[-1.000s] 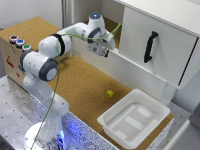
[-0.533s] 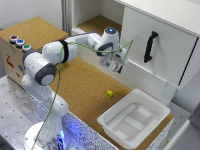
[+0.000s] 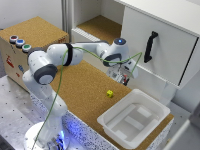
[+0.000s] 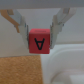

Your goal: Put the pink object inside the box

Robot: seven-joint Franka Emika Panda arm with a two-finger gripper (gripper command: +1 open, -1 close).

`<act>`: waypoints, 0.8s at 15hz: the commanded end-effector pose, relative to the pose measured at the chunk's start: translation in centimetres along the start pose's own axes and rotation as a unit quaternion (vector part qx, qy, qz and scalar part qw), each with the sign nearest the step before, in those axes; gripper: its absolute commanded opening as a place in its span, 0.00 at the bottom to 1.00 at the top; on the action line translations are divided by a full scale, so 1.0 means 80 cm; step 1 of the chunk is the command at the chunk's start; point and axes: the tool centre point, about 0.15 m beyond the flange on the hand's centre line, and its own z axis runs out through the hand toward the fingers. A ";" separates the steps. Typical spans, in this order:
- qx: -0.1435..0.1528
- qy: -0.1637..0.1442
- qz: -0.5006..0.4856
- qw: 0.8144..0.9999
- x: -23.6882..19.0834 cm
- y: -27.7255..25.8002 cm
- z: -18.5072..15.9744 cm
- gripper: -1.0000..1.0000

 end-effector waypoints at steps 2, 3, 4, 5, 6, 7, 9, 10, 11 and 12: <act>0.058 -0.028 -0.042 0.997 0.014 0.132 0.093 0.00; 0.071 -0.038 -0.053 0.995 0.007 0.149 0.106 0.00; 0.076 -0.043 -0.084 0.993 -0.002 0.160 0.118 0.00; 0.082 -0.050 -0.102 0.990 -0.007 0.170 0.128 0.00; 0.086 -0.054 -0.116 0.988 -0.011 0.178 0.138 0.00; 0.089 -0.056 -0.123 0.987 -0.013 0.184 0.144 0.00; 0.096 -0.062 -0.131 0.985 -0.021 0.194 0.157 0.00; 0.096 -0.069 -0.130 0.985 -0.027 0.200 0.164 0.00; 0.095 -0.075 -0.128 0.984 -0.033 0.204 0.170 0.00; 0.097 -0.081 -0.124 0.984 -0.038 0.206 0.175 0.00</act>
